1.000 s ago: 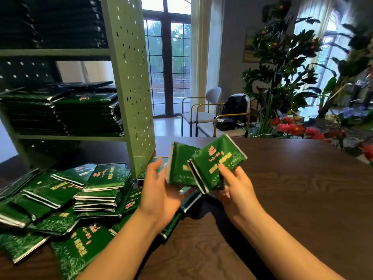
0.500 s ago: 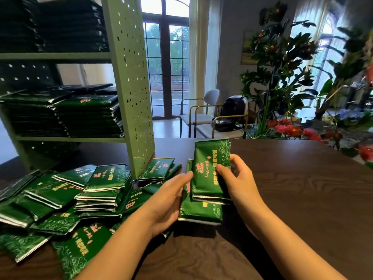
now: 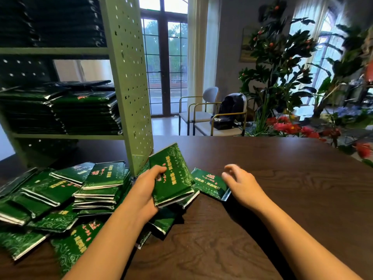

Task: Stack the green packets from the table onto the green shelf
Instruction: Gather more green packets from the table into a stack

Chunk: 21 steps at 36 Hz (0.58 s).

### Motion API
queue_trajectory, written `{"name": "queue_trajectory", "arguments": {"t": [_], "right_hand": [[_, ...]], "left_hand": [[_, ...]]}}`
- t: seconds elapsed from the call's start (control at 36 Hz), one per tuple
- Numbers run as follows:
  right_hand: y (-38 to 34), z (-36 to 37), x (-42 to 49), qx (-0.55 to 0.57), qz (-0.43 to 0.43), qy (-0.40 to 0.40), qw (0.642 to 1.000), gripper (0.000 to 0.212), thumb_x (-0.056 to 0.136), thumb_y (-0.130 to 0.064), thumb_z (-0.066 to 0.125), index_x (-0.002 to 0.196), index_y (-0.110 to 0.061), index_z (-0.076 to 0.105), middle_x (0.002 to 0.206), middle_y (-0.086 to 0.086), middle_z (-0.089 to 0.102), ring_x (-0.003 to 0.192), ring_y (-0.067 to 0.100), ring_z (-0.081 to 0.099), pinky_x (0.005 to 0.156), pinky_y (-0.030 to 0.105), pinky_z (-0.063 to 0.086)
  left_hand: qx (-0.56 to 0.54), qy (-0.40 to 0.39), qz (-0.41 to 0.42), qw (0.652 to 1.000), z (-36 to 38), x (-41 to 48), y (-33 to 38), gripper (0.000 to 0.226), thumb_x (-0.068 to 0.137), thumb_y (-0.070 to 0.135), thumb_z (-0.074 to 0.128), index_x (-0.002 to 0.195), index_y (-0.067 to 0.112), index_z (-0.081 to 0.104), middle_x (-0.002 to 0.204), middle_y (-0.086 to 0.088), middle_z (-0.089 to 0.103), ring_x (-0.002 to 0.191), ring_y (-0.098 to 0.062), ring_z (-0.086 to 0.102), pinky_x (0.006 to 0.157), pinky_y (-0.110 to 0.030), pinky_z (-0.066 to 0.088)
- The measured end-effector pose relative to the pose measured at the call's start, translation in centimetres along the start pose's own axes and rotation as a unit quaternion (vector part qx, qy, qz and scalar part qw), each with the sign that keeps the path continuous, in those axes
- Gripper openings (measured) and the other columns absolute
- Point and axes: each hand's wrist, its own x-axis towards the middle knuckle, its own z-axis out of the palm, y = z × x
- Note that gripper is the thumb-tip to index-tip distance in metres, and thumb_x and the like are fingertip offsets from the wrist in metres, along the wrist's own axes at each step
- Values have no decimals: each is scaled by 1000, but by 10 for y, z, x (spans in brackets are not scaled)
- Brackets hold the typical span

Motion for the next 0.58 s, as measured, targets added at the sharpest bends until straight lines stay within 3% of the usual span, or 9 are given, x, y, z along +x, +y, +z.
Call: {"name": "queue_trajectory", "arguments": {"t": [0.08, 0.17, 0.25, 0.33, 0.42, 0.47, 0.5, 0.58], "right_hand": [[-1, 2, -2, -142, 12, -55, 988, 52, 91, -47, 51, 136, -23, 42, 134, 4, 50, 125, 28, 43, 94, 36, 37], [-6, 0, -1, -118, 14, -67, 991, 62, 87, -45, 59, 142, -25, 35, 135, 4, 47, 127, 27, 40, 97, 35, 35], [-7, -3, -2, -44, 28, -92, 994, 69, 80, -35, 69, 140, -23, 38, 137, 7, 46, 127, 27, 42, 103, 37, 38], [-9, -7, -5, 17, 19, -46, 999, 68, 76, -17, 72, 138, -20, 42, 130, 8, 47, 117, 25, 50, 96, 31, 42], [-13, -14, -4, 126, -16, 55, 990, 62, 78, -1, 67, 134, -19, 46, 118, 4, 49, 104, 18, 53, 76, 19, 42], [-17, -19, -6, 290, -14, 102, 952, 55, 82, 3, 65, 129, -21, 48, 110, -3, 52, 94, 6, 56, 63, 9, 47], [-20, -23, -6, 391, -3, 110, 914, 51, 84, 5, 63, 126, -21, 49, 105, -5, 57, 90, 5, 58, 60, 10, 50], [-23, -28, -5, 619, 33, 127, 775, 44, 86, 7, 59, 121, -18, 53, 85, -1, 73, 79, 15, 70, 68, 29, 59]], "left_hand": [[-9, 18, -7, 1000, -2, 0, 1, 15, 95, 13, 50, 100, 7, 62, 73, -12, 72, 59, -24, 71, 55, -43, 59], [-16, 28, -15, 999, -2, -1, 2, 14, 95, 14, 49, 95, 9, 61, 65, -10, 71, 54, -23, 70, 51, -40, 58], [-18, 28, -15, 999, -1, -1, 3, 15, 94, 14, 47, 92, 9, 61, 65, -9, 71, 57, -23, 69, 60, -38, 58], [-16, 31, -18, 999, 0, -2, 2, 15, 95, 12, 46, 93, 8, 60, 72, -11, 70, 66, -26, 68, 67, -42, 56], [-3, 34, -24, 999, 1, -3, 2, 15, 96, 11, 45, 94, 7, 60, 84, -15, 68, 77, -30, 64, 73, -43, 53], [7, 29, -30, 999, 1, -4, 2, 16, 95, 12, 46, 94, 6, 60, 84, -15, 68, 78, -30, 64, 74, -44, 52], [13, 27, -34, 999, 1, -5, 2, 17, 95, 12, 46, 94, 6, 61, 83, -16, 68, 77, -30, 64, 75, -44, 52], [42, 20, -42, 998, 2, -7, 2, 20, 95, 12, 44, 92, 4, 62, 81, -16, 67, 72, -30, 64, 70, -42, 54]]}}
